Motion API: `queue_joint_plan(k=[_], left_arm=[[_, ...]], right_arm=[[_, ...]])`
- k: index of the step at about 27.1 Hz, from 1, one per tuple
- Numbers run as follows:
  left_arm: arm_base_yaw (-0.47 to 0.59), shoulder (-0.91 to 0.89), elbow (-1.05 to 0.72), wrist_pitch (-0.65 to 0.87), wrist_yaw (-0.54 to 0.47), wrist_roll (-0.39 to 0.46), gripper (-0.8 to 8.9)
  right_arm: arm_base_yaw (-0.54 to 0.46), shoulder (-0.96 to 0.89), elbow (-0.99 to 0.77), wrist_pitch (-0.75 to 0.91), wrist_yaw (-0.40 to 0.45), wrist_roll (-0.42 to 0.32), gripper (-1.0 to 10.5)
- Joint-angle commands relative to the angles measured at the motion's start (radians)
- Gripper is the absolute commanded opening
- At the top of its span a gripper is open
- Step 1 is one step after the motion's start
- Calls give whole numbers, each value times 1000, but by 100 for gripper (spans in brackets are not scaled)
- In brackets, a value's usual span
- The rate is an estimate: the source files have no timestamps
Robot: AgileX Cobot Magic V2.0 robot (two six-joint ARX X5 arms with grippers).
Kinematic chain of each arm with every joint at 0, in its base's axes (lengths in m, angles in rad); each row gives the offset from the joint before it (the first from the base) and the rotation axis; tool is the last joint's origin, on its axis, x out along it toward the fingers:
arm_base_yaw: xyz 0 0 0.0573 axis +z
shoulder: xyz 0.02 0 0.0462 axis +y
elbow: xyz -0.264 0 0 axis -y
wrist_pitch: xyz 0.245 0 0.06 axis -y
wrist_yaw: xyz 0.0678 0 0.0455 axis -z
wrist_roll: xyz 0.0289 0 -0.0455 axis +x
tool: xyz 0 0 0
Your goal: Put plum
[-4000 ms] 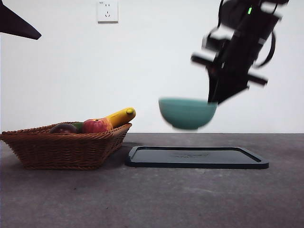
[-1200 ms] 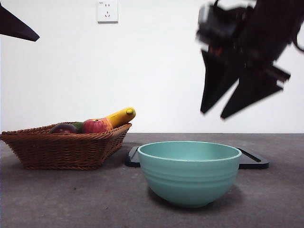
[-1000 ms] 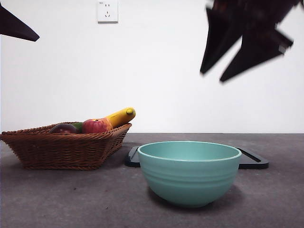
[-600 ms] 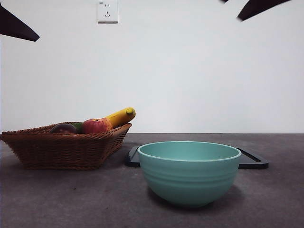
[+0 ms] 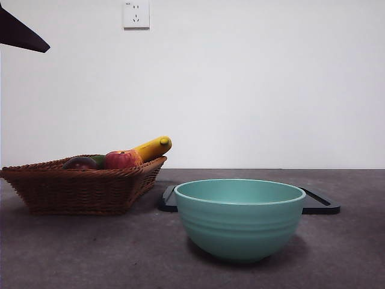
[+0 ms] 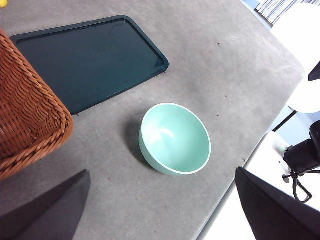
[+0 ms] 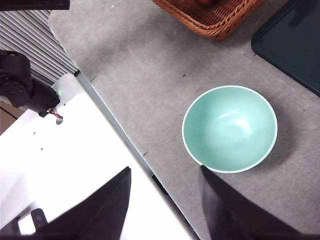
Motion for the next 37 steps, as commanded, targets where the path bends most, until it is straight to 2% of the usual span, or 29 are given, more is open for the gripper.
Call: queue_joint_plan(k=[1,16,18,22,24,37], left_arm=[[-4,5,8,4,8,8,465],[-4,5,8,4,8,9,458],[-4,5,8,4,9,9,395],[-4,5,8,5,8,9,107],[-4,5,8,4,8,8,0],[-4,5,8,5,9,8,8]], right_arm=[[6,7,12,7,-2,-15,215],[6,7,12,7,-3,-15,215],[6,7,12,6,-3,-15,195],[6,7,12,5,-2,-16,8],[6,7,12,5,-2,-19,8],[6,6,12,8,-3,-33,8]])
